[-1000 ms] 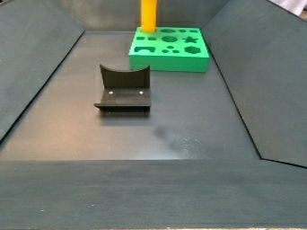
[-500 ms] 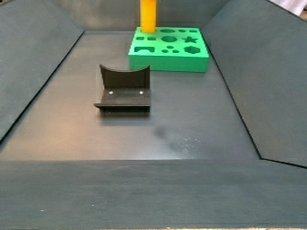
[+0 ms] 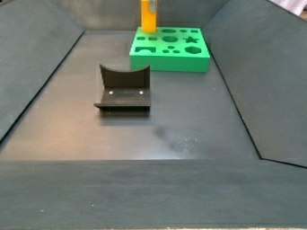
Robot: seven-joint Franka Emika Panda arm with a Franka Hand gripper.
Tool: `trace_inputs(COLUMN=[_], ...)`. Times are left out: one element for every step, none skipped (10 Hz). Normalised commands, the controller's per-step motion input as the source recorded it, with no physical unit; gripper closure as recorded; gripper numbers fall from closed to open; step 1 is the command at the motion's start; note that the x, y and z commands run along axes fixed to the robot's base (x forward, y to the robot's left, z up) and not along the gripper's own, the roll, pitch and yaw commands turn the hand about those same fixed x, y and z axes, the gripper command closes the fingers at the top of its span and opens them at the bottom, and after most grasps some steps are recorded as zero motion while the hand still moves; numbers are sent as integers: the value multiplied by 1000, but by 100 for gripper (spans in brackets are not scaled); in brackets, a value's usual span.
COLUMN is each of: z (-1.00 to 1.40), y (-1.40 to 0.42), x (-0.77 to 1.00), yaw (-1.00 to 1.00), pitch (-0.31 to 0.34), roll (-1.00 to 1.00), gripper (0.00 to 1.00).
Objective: Pick up the rectangle object. Move up. Move to above the board. Insert the rectangle object.
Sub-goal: Insert the rectangle object.
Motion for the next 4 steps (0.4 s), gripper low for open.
trace_inputs(z=[-700,-320,0,0], y=[0,0,0,0], x=[0,40,0,0], yaw=[0,0,0,0], pitch=[-26,-4,0,0], roll=[3,0,-7,0], gripper=[100,100,100,100])
